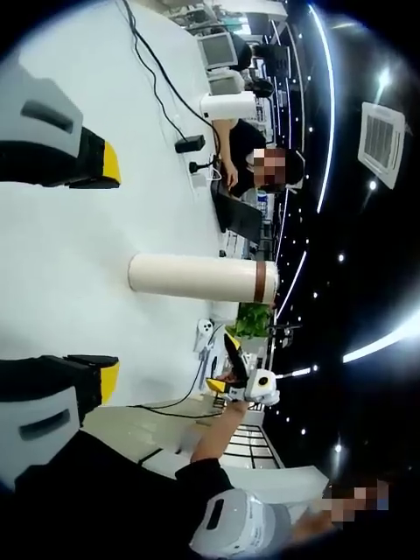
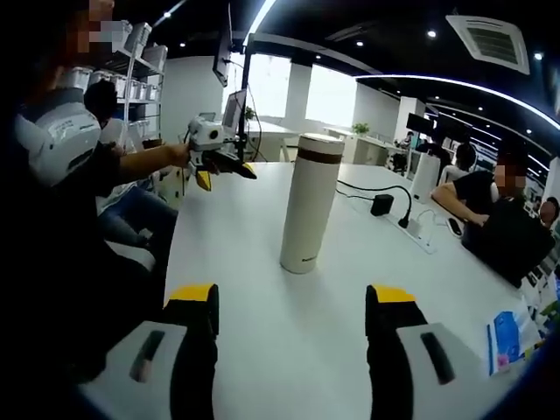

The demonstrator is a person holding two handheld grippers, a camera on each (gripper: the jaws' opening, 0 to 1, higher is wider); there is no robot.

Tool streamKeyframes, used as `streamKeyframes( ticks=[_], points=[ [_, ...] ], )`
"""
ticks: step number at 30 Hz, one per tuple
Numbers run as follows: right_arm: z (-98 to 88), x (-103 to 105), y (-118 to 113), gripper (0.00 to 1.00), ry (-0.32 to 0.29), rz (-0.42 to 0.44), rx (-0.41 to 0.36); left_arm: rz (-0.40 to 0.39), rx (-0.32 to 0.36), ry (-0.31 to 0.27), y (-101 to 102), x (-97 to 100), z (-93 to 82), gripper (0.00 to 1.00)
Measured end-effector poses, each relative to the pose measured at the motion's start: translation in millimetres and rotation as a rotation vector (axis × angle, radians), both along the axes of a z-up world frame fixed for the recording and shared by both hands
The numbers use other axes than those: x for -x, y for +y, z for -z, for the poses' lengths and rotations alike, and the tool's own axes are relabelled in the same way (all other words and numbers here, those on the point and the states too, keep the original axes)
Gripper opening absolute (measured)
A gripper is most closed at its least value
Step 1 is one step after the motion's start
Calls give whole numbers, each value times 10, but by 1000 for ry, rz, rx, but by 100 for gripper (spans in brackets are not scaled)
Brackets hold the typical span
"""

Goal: Grasp the water cup twist off the cup lid place the cup lid on the table

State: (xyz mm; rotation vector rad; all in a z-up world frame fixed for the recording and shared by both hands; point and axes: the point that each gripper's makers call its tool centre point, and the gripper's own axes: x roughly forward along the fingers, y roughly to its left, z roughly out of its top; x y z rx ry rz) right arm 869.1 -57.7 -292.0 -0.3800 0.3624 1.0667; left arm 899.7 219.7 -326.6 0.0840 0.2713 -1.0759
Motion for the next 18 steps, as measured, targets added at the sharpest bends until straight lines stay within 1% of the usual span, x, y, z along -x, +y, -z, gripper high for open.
streamKeyframes(
  ticks=[10, 18],
  points=[
    [41, -38, 0, 70, 8, 1, -7, -4, 5, -8, -17, -37, 9, 78],
    [38, -32, 23, 70, 5, -2, -5, -8, 4, -10, -15, -16, 50, 78]
  ],
)
